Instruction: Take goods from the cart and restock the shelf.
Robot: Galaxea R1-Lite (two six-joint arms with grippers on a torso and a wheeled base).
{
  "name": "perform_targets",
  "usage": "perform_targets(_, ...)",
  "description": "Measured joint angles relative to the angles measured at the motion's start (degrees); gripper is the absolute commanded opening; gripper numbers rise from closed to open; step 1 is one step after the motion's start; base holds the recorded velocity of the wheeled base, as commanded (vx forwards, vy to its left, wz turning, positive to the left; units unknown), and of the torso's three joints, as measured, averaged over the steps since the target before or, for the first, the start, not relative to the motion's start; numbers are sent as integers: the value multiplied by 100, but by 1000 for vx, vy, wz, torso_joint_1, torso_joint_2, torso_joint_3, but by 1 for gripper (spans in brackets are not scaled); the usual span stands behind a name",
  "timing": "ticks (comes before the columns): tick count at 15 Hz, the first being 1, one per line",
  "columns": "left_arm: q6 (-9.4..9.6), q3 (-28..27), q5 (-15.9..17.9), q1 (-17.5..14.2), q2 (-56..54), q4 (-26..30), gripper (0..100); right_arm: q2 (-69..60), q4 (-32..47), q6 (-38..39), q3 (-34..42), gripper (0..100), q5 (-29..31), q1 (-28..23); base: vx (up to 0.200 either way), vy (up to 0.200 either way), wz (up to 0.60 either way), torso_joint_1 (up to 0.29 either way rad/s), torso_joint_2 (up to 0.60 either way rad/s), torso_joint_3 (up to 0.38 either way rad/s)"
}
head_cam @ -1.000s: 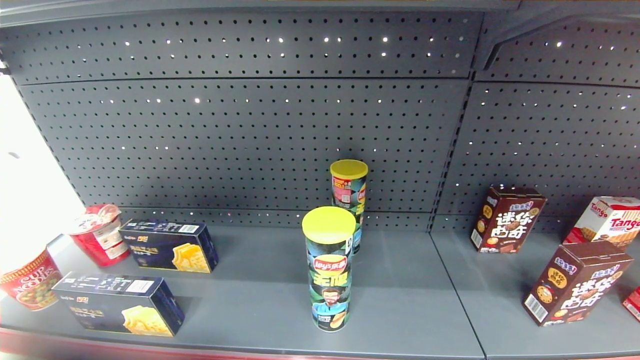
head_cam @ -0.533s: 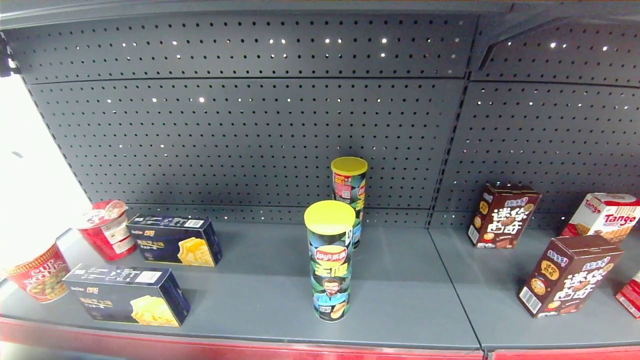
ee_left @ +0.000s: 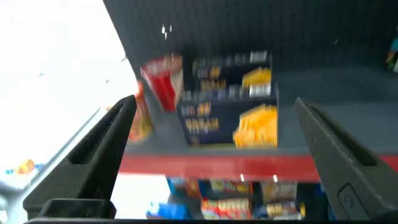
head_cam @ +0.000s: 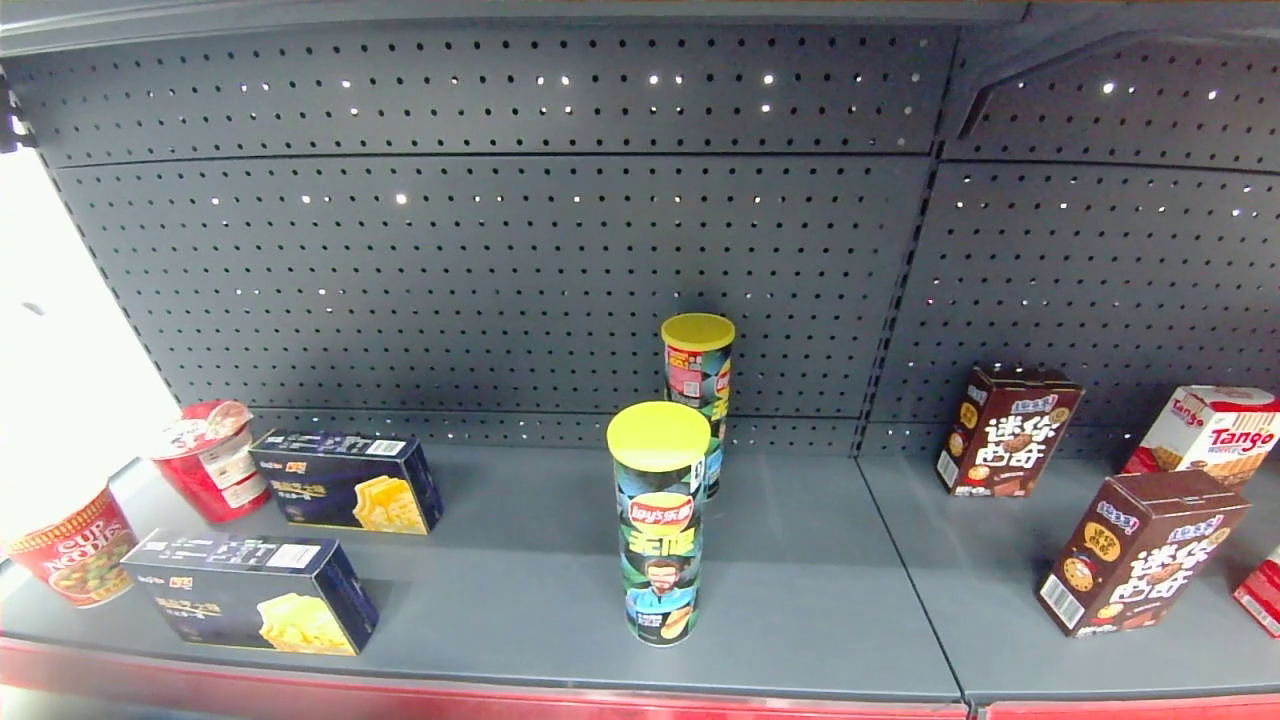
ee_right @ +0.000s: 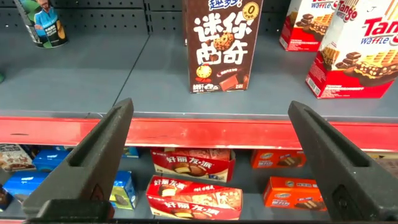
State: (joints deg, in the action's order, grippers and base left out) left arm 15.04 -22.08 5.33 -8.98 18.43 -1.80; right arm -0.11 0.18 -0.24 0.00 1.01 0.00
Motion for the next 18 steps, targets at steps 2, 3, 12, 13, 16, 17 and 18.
perform_targets(2, 827, -881, 134, 477, 885, 506, 100, 0, 0, 0, 0, 100, -1, 0, 0, 0, 0, 0, 0, 0)
perform_targets(3, 1085, -1174, 162, 857, 1287, 722, 100, 1, 0, 2, 0, 100, -1, 0, 0, 0, 0, 0, 0, 0)
perform_targets(12, 614, -1467, -319, 3244, 4372, -366, 100, 1, -2, 0, 0, 100, -1, 0, 0, 0, 0, 0, 0, 0)
perform_targets(13, 419, -1467, -334, 3273, 4774, -684, 100, 1, -2, 0, 0, 100, 2, 0, 0, 0, 0, 0, 0, 0)
perform_targets(16, -130, -1496, -647, 3371, 6065, -1420, 100, 4, -2, -2, 0, 100, -1, -2, 0, 0, 0, 0, 0, 0)
perform_targets(17, -284, -1510, -773, 3452, 6371, -1548, 100, 4, 0, -2, 0, 100, -1, -2, 0, 0, 0, 0, 0, 0)
perform_targets(18, -449, -1535, -850, 3555, 6726, -1782, 100, 4, 0, 0, 0, 100, -1, 0, 0, 0, 0, 0, 0, 0)
